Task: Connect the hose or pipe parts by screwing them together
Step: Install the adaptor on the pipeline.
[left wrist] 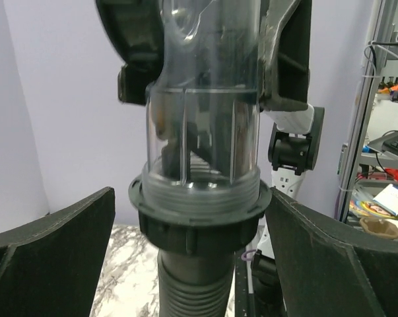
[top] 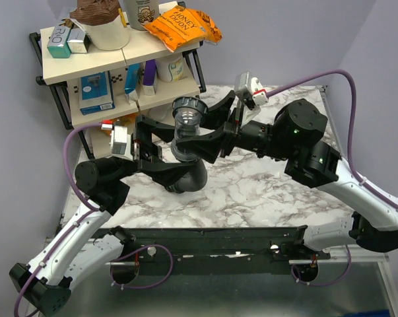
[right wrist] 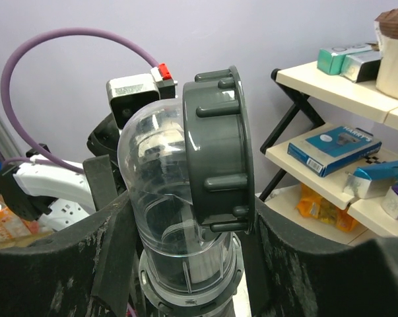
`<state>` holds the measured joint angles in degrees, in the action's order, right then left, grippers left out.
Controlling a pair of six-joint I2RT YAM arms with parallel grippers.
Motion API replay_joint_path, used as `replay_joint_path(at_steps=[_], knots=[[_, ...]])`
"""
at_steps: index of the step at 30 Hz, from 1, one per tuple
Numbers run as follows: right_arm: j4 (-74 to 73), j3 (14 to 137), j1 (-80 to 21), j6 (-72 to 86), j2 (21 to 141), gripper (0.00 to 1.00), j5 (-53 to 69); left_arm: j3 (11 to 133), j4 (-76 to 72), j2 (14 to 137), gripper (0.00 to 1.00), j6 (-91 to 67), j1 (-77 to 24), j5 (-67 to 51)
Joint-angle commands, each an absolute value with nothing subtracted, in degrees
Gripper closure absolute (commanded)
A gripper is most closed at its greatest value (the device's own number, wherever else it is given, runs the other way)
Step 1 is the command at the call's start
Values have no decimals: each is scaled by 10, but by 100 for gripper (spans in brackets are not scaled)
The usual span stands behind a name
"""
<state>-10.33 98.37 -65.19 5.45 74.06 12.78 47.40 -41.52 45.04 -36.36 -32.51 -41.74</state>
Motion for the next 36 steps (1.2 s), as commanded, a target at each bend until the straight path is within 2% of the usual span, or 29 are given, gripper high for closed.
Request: replay_joint_path(at_steps=[1, 7, 11, 18, 23, 28, 33, 35, 36], knots=[[-93, 1001, -653, 63, 752, 100, 147, 468, -451, 445, 1, -377, -330, -423], [-97, 1011, -654, 62, 754, 99, 147, 464, -443, 443, 7, -360, -333, -439], [-100, 1019, -653, 57, 751, 100, 142, 456, -428, 433, 1, -356, -333, -438], [-106, 1032, -655, 59, 756, 99, 148, 452, -414, 431, 1, -338, -333, -429], [-105, 1024, -655, 66, 759, 100, 154, 457, -418, 437, 9, -337, -334, -435], [-100, 1019, -654, 71, 766, 99, 159, 461, -438, 440, 12, -354, -333, -432], [-96, 1019, -655, 72, 767, 99, 159, 461, -438, 442, 29, -354, -334, -437], [-97, 1018, -654, 72, 767, 99, 159, 462, -440, 441, 44, -357, -334, -432], [-96, 1018, -654, 72, 767, 99, 159, 462, -441, 442, 49, -359, -333, -425]])
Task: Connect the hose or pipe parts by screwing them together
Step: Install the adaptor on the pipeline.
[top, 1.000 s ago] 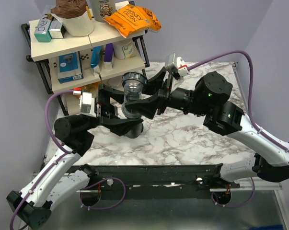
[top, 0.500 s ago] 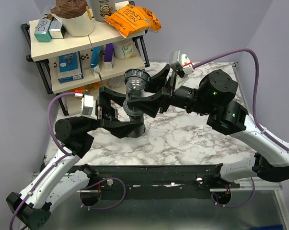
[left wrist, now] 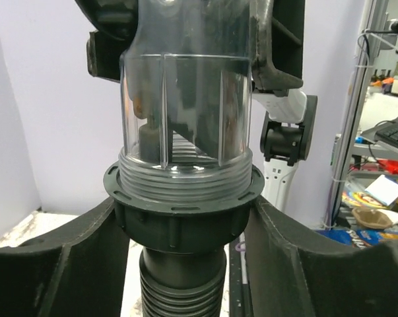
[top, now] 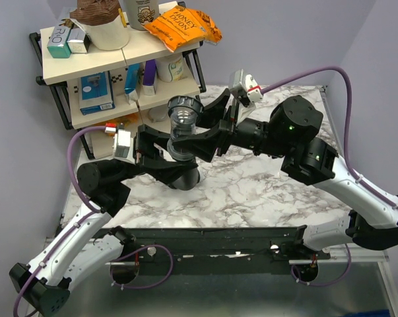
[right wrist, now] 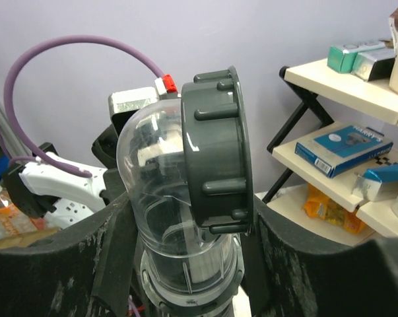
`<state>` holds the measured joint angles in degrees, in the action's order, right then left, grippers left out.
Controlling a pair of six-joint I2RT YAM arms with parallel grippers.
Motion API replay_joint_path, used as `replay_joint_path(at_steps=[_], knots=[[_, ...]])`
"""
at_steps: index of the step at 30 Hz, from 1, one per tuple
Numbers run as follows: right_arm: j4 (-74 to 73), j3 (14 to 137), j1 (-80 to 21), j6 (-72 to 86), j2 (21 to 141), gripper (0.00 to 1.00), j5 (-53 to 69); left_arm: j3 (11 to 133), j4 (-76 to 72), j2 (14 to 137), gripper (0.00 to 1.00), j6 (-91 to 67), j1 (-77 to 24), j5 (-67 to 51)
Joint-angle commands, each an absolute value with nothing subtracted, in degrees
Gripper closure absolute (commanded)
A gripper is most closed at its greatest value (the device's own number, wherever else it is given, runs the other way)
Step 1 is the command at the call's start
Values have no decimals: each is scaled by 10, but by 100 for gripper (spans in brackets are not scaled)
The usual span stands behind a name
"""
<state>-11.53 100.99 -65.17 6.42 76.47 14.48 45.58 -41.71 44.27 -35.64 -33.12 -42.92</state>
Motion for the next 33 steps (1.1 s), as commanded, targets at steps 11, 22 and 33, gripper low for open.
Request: replay_joint_path(at_steps=[11, 22, 33], knots=[[-91, 990, -655, 73, 766, 99, 148, 470, -450, 439, 53, -388, -333, -394], [-79, 980, -654, 70, 759, 99, 142, 469, -438, 433, 29, -407, -333, -374], [-69, 979, -655, 75, 760, 99, 148, 464, -421, 427, 30, -410, -334, -360]])
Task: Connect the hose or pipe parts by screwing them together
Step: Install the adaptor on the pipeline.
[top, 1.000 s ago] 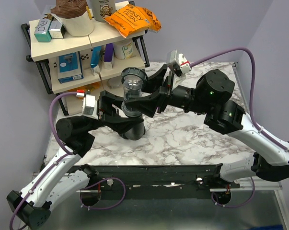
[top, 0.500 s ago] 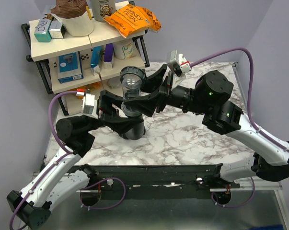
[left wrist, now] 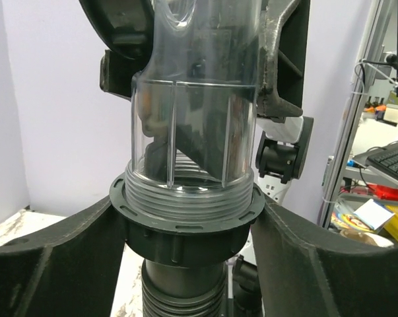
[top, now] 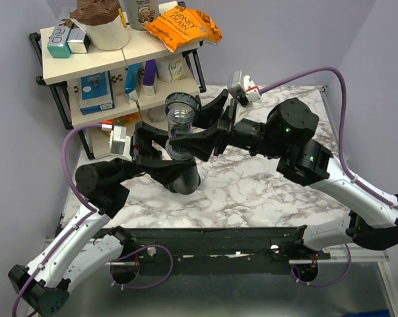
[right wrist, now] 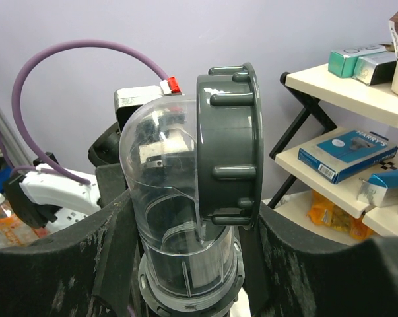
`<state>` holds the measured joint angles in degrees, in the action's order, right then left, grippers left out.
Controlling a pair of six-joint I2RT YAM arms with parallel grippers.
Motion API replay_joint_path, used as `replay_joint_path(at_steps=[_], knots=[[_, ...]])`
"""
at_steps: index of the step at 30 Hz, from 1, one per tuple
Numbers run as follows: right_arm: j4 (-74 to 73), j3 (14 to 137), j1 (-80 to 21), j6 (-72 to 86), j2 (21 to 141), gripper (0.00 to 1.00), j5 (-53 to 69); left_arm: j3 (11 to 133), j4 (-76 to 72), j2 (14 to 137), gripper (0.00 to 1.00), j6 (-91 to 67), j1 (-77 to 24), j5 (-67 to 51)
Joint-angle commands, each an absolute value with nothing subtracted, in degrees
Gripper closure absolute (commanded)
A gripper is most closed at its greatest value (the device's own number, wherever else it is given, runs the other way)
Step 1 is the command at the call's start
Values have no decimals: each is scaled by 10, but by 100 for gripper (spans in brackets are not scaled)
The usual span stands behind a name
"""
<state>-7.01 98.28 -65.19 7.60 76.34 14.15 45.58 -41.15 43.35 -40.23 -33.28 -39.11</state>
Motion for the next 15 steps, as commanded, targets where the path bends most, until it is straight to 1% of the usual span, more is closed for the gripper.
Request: replay_joint_path(at_steps=[1, 2, 4, 5, 7, 8, 10, 11, 15], knots=[[-69, 979, -655, 76, 759, 99, 147, 463, -420, 427, 33, -405, -333, -360], [-69, 979, -654, 75, 759, 99, 147, 461, -420, 426, 40, -402, -334, -363], [-68, 980, -655, 76, 759, 99, 147, 458, -419, 425, 49, -396, -333, -363], [-68, 980, -655, 76, 760, 99, 147, 457, -419, 425, 58, -396, -333, -363], [-66, 978, -655, 77, 761, 99, 148, 457, -420, 425, 68, -394, -334, -359], [-66, 977, -655, 77, 762, 99, 145, 457, -418, 425, 81, -389, -333, -353], [-63, 969, -655, 80, 763, 99, 142, 459, -410, 425, 92, -382, -333, -328], [-62, 966, -655, 81, 763, 99, 134, 460, -409, 425, 100, -374, -333, -322], [-50, 931, -657, 79, 754, 99, 84, 461, -390, 424, 100, -336, -333, -274]])
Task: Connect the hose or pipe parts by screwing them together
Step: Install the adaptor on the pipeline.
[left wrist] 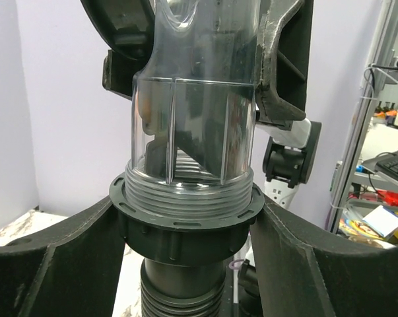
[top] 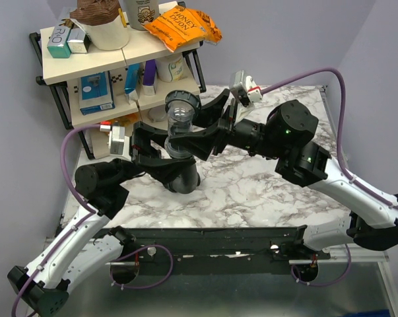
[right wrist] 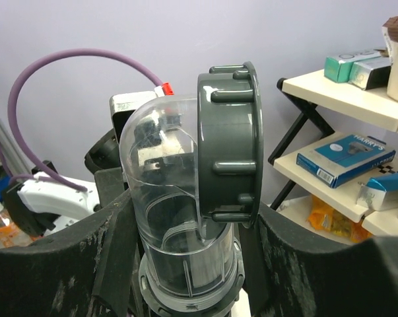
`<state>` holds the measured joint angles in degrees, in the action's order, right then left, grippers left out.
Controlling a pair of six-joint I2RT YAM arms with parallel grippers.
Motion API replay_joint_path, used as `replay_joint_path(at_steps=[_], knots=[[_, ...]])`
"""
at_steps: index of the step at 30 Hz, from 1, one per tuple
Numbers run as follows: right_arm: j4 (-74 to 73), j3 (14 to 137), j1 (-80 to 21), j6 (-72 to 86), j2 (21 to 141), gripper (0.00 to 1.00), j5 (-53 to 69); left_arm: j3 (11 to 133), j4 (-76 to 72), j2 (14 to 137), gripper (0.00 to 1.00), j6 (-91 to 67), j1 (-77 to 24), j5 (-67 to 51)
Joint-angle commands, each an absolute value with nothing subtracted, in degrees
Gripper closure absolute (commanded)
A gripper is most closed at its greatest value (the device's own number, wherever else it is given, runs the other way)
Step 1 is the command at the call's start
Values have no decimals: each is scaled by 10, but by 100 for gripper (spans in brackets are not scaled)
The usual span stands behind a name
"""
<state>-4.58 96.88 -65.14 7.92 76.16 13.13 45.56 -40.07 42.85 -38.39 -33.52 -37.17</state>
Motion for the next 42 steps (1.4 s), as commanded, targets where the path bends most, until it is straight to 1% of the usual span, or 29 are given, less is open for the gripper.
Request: replay_joint_path(at_steps=[1, 6, 8, 10, 15, 19, 20, 22, 23, 26, 30, 31, 33, 34, 35, 36, 37, 38, 39, 40, 42], knots=[[-49, 925, -660, 70, 751, 99, 65, 461, -387, 425, 100, -325, -333, -250], [-61, 908, -703, 27, 757, 99, -104, 467, -366, 432, 100, -236, -333, -201], [-64, 911, -720, 15, 765, 99, -143, 468, -363, 432, 100, -205, -333, -180], [-79, 925, -721, 20, 771, 99, -149, 468, -365, 432, 100, -184, -333, -185], [-79, 933, -744, 25, 779, 99, -230, 458, -382, 429, 100, -167, -333, -206], [-38, 928, -781, 6, 799, 99, -342, 456, -381, 428, 100, -150, -334, -170], [-27, 929, -801, -8, 808, 99, -411, 457, -378, 429, 100, -147, -333, -160], [2, 939, -820, -54, 826, 99, -476, 460, -372, 429, 100, -134, -333, -129], [19, 947, -833, -67, 851, 99, -540, 461, -370, 429, 100, -131, -334, -119], [30, 996, -842, -99, 895, 100, -636, 466, -353, 428, 100, -116, -334, -86], [77, 1052, -849, -162, 937, 99, -721, 466, -338, 425, 100, -107, -334, -69], [137, 1067, -849, -221, 943, 97, -736, 466, -337, 424, 100, -108, -334, -67], [226, 1078, -855, -295, 966, 82, -768, 465, -333, 425, 100, -112, -334, -65], [312, 1095, -857, -368, 975, 65, -773, 464, -333, 425, 100, -114, -334, -68], [340, 1113, -860, -396, 985, 57, -783, 464, -333, 425, 100, -116, -334, -68], [352, 1133, -860, -415, 995, 50, -788, 465, -330, 425, 100, -118, -334, -68], [354, 1153, -860, -439, 1018, 38, -794, 466, -328, 425, 100, -119, -334, -67], [355, 1193, -861, -452, 1025, 32, -799, 468, -325, 427, 100, -120, -334, -65], [355, 1207, -862, -464, 1033, 26, -799, 469, -320, 427, 100, -121, -333, -60], [355, 1221, -864, -484, 1038, 14, -798, 470, -318, 428, 100, -122, -333, -59], [353, 1232, -869, -499, 1036, 2, -787, 474, -306, 430, 100, -126, -333, -55]])
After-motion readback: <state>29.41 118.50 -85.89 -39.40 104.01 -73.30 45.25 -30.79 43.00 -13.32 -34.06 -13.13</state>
